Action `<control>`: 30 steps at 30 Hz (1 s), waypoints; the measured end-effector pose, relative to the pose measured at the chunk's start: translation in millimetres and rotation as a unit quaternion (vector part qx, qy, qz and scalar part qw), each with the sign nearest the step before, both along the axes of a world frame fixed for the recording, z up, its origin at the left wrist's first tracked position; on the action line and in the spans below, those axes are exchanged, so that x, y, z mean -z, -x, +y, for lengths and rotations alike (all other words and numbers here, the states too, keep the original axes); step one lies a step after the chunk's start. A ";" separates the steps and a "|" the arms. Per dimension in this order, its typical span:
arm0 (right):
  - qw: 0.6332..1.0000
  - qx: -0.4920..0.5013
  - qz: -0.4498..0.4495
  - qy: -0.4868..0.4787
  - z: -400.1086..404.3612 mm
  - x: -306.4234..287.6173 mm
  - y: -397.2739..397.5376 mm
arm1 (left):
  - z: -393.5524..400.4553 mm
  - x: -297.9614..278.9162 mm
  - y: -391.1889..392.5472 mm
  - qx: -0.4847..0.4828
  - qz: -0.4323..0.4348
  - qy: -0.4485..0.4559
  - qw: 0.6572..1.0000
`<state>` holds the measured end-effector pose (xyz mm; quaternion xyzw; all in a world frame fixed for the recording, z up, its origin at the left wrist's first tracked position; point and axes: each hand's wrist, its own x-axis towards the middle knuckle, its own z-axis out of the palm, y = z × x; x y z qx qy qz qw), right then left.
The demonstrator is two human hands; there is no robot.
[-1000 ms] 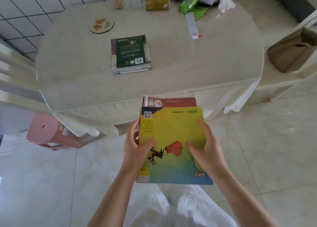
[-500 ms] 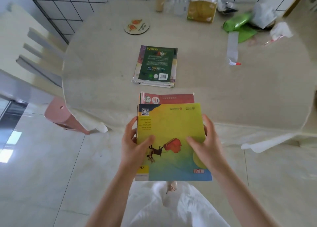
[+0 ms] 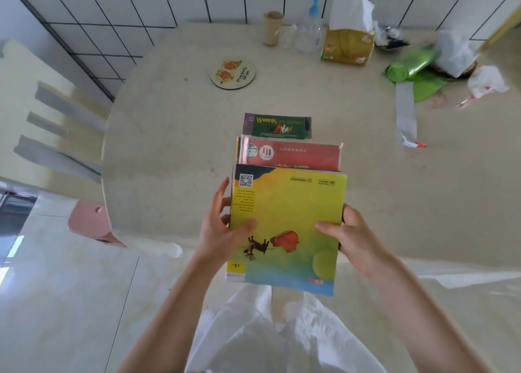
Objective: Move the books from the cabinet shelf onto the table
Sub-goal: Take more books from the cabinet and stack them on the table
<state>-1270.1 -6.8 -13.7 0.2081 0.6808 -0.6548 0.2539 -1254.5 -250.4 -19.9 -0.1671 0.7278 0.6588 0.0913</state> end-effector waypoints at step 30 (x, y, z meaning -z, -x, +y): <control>0.971 -0.114 0.175 -0.118 -2.3 53.8 32.5 | -47.9 50.7 36.4 0.077 0.070 0.180 0.978</control>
